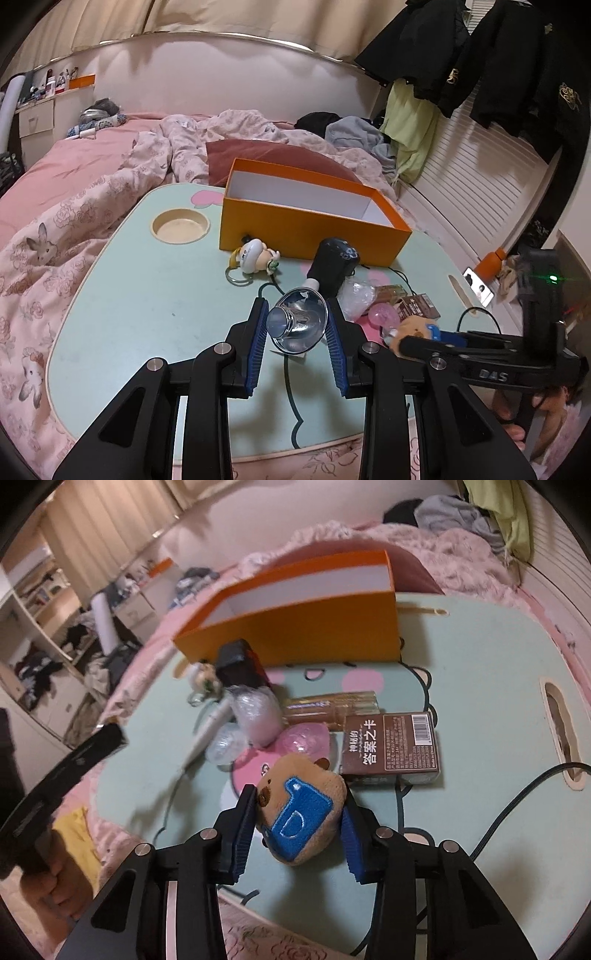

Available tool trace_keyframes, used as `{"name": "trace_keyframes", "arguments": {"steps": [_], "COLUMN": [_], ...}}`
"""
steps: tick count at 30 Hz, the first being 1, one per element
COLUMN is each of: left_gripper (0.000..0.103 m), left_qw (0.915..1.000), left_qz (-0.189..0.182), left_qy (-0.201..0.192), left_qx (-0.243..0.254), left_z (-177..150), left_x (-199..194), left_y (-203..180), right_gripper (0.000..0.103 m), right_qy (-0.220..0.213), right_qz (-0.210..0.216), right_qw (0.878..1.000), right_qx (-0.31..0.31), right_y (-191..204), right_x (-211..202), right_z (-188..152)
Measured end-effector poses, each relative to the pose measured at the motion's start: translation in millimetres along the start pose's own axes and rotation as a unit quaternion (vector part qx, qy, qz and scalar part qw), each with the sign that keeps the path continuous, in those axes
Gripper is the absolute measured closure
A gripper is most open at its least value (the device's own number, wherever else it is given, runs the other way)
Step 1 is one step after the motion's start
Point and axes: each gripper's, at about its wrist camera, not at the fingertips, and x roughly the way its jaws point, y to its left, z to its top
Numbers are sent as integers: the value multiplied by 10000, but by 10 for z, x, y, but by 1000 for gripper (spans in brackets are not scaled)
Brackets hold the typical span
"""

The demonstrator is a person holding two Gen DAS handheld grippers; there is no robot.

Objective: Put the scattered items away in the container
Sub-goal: 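Grasp the brown bear plush with the right tool while the left tool holds the keychain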

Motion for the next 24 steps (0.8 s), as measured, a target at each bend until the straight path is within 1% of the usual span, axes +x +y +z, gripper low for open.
{"name": "trace_keyframes", "arguments": {"steps": [5,9,13,17,21,24], "left_gripper": [71,71,71,71,71,71], "left_qw": [10000,9998,9993,9982,9977,9979], "left_qz": [-36,-82,-44,116,52,-14], "left_qy": [-58,-171,-308,-297,-121,45], "left_qx": [21,49,213,498,671,643], "left_z": [46,176,422,688,976,1162], "left_x": [-40,-86,-85,54,322,526], "left_y": [-10,-7,-39,-123,-203,-190], "right_gripper": [63,63,63,63,63,63], "right_qy": [-154,-392,-640,-837,-1022,-1055], "right_qz": [171,146,-189,-520,-784,-839], "right_qw": [9997,9990,9971,9935,9891,9877], "right_qx": [-35,-177,-377,-566,-718,-796], "right_y": [11,35,69,54,69,20], "right_x": [-159,-320,-393,-391,-351,-273], "right_z": [-9,83,313,625,950,1173]}}
